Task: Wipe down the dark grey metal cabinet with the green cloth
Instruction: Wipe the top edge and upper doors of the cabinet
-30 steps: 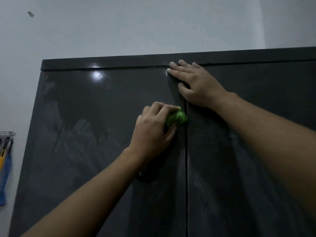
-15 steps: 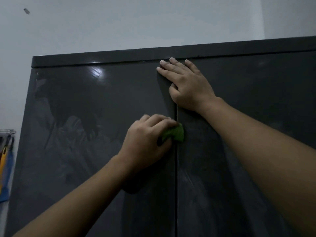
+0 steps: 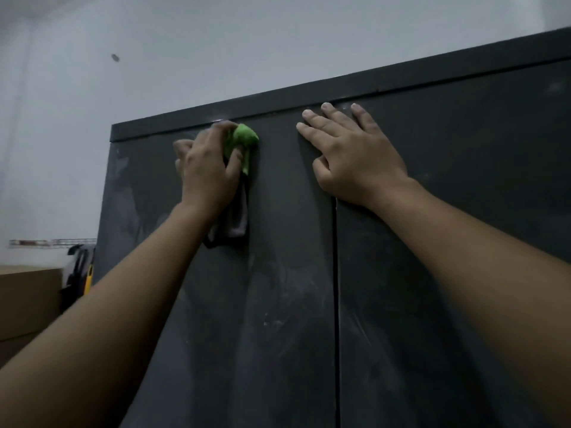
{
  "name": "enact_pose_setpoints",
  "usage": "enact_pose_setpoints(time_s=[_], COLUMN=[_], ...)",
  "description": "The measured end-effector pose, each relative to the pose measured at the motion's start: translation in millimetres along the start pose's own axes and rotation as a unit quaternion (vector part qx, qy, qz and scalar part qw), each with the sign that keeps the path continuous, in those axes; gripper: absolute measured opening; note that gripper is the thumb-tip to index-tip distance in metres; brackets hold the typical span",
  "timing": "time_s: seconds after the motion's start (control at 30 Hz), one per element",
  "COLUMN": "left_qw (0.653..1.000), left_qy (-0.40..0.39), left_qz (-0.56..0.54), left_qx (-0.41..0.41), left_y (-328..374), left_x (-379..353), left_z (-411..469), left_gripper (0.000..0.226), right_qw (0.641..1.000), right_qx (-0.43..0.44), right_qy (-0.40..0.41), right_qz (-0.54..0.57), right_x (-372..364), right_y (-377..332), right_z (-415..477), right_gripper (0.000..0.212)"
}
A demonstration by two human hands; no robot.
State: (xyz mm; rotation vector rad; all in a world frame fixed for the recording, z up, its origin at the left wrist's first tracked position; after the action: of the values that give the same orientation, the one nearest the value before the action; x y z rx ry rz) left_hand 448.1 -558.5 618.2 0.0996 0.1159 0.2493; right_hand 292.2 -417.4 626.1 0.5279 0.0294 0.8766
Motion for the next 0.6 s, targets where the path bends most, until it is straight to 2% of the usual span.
enact_pose_setpoints(time_s=[0.17, 0.3, 0.6], left_qw=[0.999, 0.995, 0.998], left_qy=[-0.003, 0.032, -0.005], left_qz=[0.028, 0.038, -0.007], left_qx=[0.042, 0.089, -0.069], left_y=[-25.7, -35.5, 22.9], left_x=[18.9, 32.7, -12.5], left_z=[34.4, 23.6, 9.7], left_gripper=[0.034, 0.032, 0.043], right_qw=[1.0, 1.0, 0.999], right_qx=[0.015, 0.029, 0.032], right_qy=[-0.007, -0.004, 0.007], right_qz=[0.006, -0.001, -0.035], right_x=[-1.2, 0.4, 1.5], right_y=[-3.4, -9.0, -16.3], right_z=[-9.0, -9.7, -8.3], right_gripper=[0.075, 0.076, 0.077])
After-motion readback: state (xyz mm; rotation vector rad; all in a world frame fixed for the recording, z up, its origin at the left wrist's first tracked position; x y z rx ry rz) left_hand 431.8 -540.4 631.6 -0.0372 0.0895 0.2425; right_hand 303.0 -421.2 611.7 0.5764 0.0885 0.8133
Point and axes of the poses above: each hand's wrist, its own z-axis towards the middle knuckle, its own x-axis out of the back of the hand, y = z × x, the point moved 10 cm from there along z, towards the middle knuckle, and after that the axes turned 12 degrees about -z, right-handed, at the moved point
